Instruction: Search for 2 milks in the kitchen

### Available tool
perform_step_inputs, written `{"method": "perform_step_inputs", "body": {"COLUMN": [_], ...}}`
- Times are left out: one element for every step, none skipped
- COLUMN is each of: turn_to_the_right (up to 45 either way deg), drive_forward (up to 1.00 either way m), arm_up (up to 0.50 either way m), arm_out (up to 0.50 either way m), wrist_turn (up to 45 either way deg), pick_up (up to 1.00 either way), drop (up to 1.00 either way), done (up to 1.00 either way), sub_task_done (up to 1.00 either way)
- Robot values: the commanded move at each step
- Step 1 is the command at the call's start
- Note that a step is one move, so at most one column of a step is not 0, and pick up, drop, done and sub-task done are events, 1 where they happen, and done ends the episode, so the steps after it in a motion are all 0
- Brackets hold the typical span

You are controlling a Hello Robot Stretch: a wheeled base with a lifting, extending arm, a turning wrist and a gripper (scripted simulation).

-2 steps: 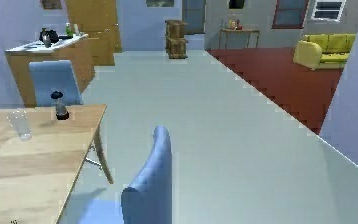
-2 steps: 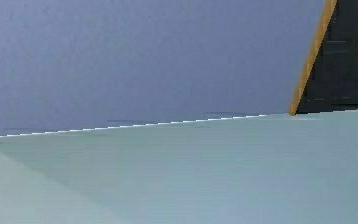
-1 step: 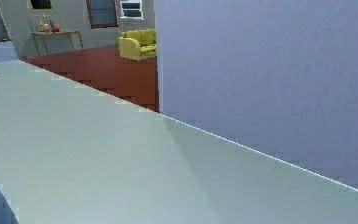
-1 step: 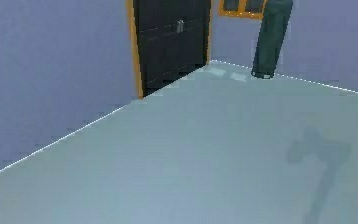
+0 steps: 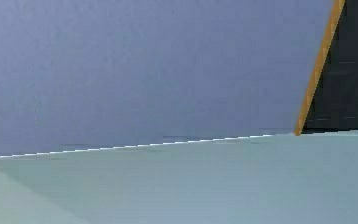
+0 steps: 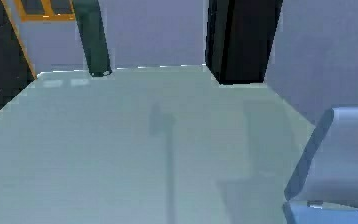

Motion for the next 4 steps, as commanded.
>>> {"method": "perform_step_inputs", "body": {"turn_to_the_right": [30.0, 0.0, -45.0, -42.0], "drive_forward": [0.0, 0.35, 0.0, 0.0], "arm_up": [0.0, 0.0, 0.0, 0.0], "arm_out": [0.0, 0.0, 0.0, 0.0], "wrist_turn": [0.0, 0.0, 0.0, 0.0], "pick_up": [0.0, 0.0, 0.0, 0.0], "drop": [0.0, 0.0, 0.0, 0.0], "done": [0.0, 0.0, 0.0, 0.0], "sub_task_done": [0.0, 0.0, 0.0, 0.0]}}
